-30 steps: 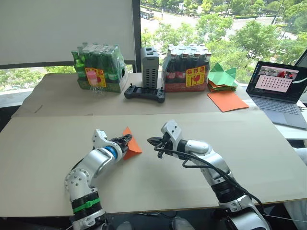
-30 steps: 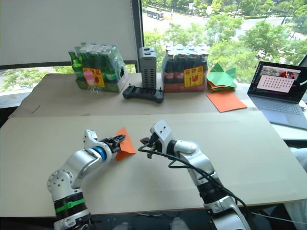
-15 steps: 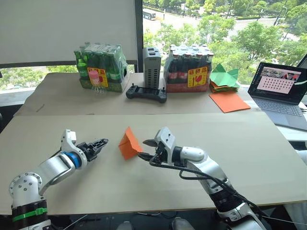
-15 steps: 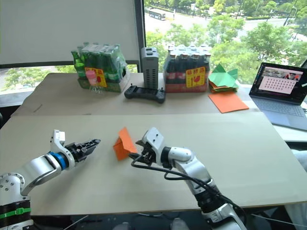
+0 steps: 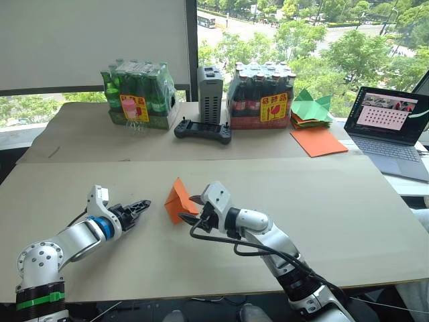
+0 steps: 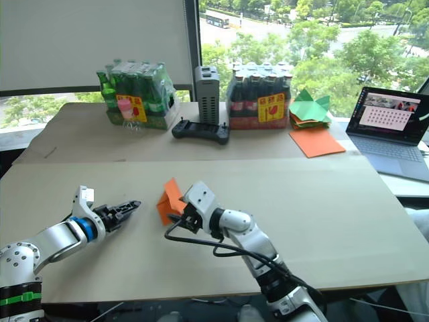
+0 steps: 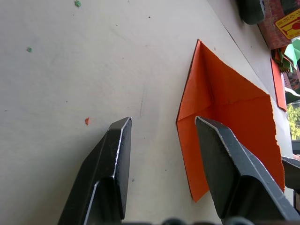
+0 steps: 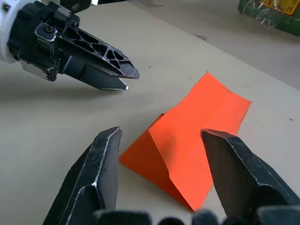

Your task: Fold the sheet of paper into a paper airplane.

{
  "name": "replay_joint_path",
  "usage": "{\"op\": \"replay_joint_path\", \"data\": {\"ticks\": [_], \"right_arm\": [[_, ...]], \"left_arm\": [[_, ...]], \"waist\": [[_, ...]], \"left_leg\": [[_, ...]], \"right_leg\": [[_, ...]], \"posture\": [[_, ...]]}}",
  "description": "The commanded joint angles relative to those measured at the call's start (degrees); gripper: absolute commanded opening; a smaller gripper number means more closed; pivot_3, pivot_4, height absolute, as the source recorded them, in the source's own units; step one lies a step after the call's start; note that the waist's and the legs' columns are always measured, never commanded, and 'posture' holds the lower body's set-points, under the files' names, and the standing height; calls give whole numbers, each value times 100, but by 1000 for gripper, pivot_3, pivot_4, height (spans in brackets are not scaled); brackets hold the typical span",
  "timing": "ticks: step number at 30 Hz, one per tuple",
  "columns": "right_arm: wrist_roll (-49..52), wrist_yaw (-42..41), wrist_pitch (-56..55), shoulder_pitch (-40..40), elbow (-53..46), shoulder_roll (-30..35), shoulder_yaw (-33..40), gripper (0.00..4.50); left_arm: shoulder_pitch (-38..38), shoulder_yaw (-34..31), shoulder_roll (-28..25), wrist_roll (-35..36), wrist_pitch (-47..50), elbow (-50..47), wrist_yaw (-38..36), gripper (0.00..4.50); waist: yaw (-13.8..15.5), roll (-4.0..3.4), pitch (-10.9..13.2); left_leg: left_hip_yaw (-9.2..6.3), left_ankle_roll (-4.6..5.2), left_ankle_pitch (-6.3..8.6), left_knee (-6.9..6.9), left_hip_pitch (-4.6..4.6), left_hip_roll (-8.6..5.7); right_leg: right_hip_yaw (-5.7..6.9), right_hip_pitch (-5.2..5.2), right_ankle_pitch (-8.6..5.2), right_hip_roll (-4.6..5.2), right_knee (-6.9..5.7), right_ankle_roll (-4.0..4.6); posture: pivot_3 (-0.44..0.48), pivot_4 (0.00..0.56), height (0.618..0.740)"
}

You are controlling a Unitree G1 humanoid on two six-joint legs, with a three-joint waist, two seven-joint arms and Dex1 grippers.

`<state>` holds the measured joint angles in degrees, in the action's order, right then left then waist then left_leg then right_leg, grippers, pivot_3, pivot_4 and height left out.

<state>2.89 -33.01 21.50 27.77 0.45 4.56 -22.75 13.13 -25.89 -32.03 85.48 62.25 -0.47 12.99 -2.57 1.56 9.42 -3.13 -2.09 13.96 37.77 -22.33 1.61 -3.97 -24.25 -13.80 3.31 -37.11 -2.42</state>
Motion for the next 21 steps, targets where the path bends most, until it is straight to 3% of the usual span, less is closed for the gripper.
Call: {"op": "replay_joint_path", "data": {"ticks": [1, 21], "right_arm": [[-3, 92, -45, 78, -167, -153, -7, 2986], [-500, 430, 147, 263, 246, -393, -215, 2986]], "left_arm": [[84, -65, -1, -58, -112, -120, -67, 2283], [201, -101, 81, -252, -140, -16, -55, 2283]], "waist": [[0, 0, 0], [-5, 0, 0]], "left_leg": [[0, 0, 0, 0, 0, 0], [0, 0, 0, 0, -1, 0]], "right_leg": [[0, 0, 0, 0, 0, 0], [0, -1, 0, 0, 0, 0]], "posture": [[0, 150, 740], [0, 150, 740]]}}
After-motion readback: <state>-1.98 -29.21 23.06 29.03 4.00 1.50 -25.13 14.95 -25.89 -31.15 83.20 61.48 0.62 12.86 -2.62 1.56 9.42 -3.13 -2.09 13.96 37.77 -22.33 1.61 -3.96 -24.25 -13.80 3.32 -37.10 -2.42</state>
